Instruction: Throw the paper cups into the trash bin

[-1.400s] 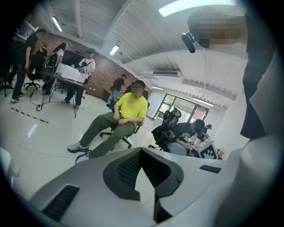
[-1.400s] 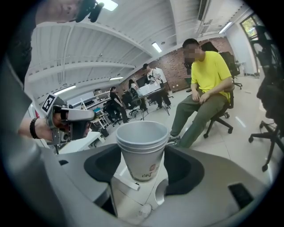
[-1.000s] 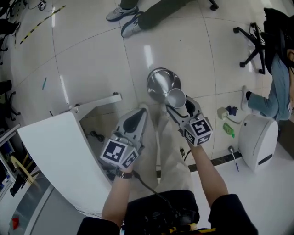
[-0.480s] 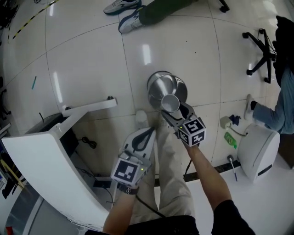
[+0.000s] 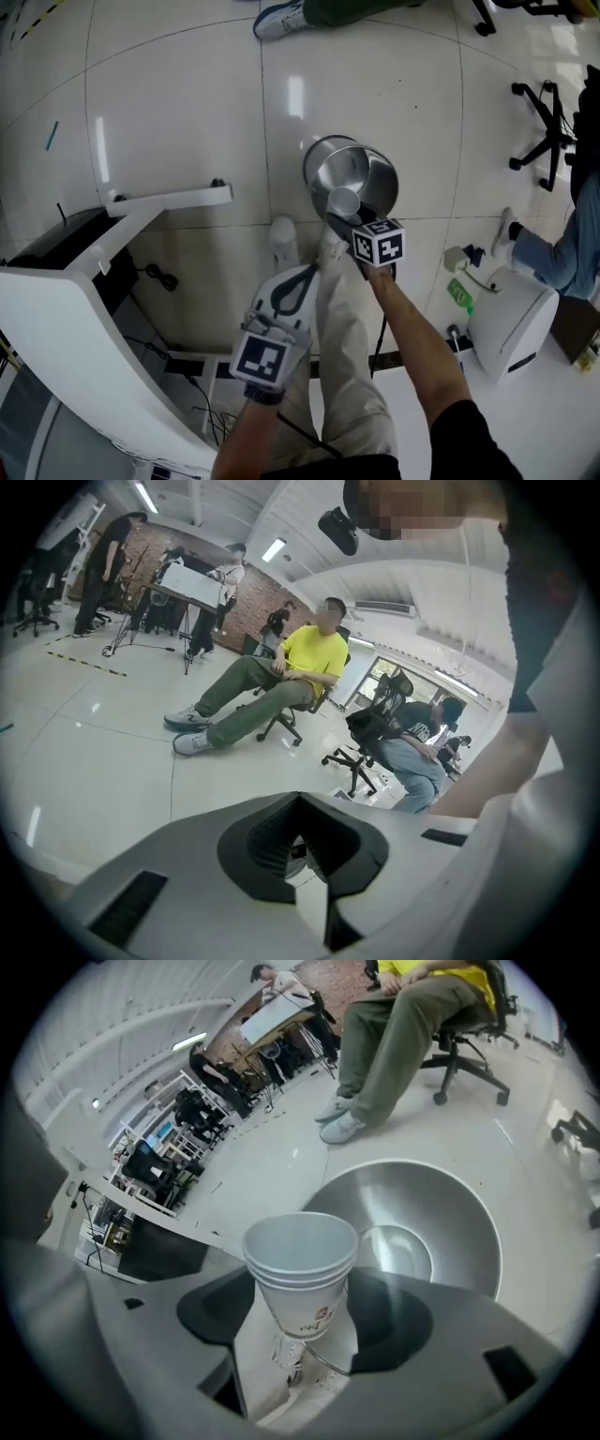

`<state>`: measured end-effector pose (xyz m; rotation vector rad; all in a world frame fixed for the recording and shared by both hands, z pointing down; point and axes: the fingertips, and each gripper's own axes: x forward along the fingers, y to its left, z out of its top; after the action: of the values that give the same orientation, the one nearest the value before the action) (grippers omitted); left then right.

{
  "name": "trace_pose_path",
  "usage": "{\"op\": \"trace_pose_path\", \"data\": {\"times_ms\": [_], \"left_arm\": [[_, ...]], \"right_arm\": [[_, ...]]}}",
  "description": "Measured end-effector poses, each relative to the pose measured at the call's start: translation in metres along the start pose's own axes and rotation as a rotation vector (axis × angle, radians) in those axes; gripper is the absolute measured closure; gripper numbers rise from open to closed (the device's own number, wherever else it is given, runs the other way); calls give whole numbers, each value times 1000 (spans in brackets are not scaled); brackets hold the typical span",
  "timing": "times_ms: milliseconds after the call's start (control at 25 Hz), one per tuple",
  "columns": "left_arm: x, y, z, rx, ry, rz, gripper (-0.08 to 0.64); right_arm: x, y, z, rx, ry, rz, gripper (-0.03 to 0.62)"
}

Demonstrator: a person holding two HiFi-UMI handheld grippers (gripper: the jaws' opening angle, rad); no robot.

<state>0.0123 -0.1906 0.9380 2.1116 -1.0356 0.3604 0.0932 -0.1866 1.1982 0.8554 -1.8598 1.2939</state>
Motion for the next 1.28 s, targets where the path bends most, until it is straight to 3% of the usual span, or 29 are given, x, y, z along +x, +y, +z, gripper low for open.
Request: {"op": "trace_pose_path", "data": {"times_ms": [240,480,760,880,1000,1080,1160,1280], "left_arm": [[-13,24,-17,-54,-8,42,558],[-26,38,-24,-82,-1,69,558],[-25,54,-15,-99,-19,88,558],[-24,55,-11,-94,-23,84,558],[-24,51,-8,-86,-25,74,558],[-25,44,-4,-68,-21,60,558],[-26,35,5,-49,-13,49,558],[-31,21,28,4,-14,32,558]], "right_arm": [[41,-30,-31,72,207,-39,270],[59,-35,-49,-1,370,-92,278],[65,-39,-54,210,421,-12,259],[56,-36,-55,201,400,7,253],[43,-25,-54,210,316,19,253],[25,-15,-52,222,229,7,256],[-7,-3,-42,213,110,-24,332],[-73,26,-16,133,-70,-80,355]]}}
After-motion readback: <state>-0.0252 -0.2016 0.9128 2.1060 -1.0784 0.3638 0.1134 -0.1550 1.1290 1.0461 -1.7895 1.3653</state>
